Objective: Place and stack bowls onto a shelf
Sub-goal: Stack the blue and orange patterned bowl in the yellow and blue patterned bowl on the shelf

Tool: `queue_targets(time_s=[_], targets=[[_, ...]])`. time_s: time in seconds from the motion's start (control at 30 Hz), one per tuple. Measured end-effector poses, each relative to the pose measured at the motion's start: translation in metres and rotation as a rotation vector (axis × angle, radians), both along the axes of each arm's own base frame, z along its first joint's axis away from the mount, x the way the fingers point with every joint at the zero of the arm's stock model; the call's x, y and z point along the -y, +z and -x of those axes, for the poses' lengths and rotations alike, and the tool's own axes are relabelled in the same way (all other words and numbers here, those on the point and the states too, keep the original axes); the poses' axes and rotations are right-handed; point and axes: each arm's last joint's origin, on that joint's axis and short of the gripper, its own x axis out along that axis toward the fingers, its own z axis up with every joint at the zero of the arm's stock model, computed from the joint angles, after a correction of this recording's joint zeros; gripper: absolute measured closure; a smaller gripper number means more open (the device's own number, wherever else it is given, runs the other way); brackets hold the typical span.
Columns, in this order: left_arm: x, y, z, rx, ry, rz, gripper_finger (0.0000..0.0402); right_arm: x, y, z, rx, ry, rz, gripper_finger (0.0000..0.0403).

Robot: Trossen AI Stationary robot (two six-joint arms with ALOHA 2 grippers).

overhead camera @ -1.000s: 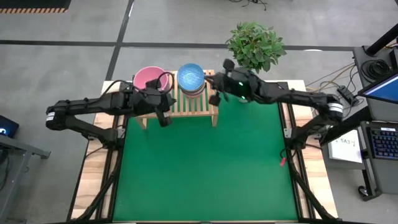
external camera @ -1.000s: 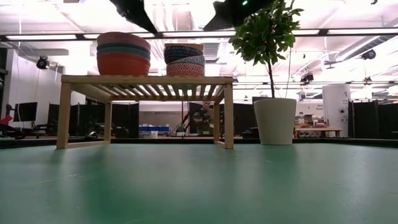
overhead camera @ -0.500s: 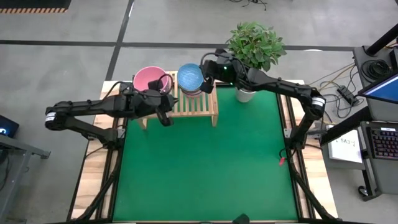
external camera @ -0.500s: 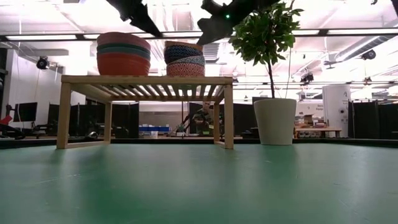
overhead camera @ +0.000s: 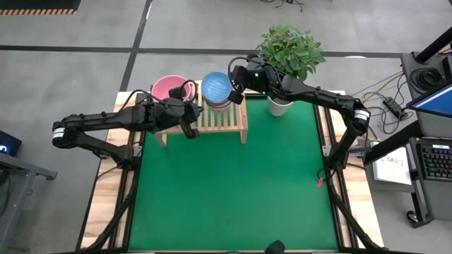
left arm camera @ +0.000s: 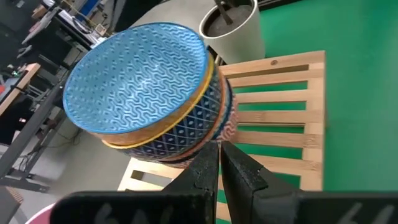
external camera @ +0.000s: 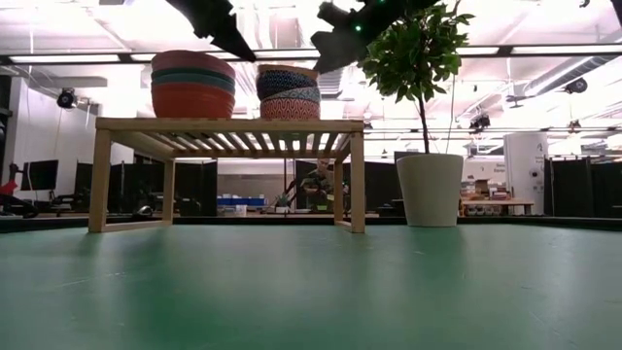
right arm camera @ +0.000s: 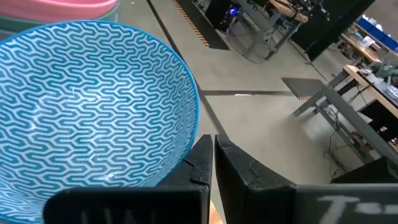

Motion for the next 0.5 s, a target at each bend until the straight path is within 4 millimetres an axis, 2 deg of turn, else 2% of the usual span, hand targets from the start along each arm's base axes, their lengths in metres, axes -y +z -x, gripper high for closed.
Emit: queue_targets(time_s=[0.5], targets=[[-0.0093, -0.0021, -0.0048, 0.019, 0.032, -0.003, 0.04, -0.0001, 0.002, 0.0017, 0.0, 0.002, 0.01, 0.0394]])
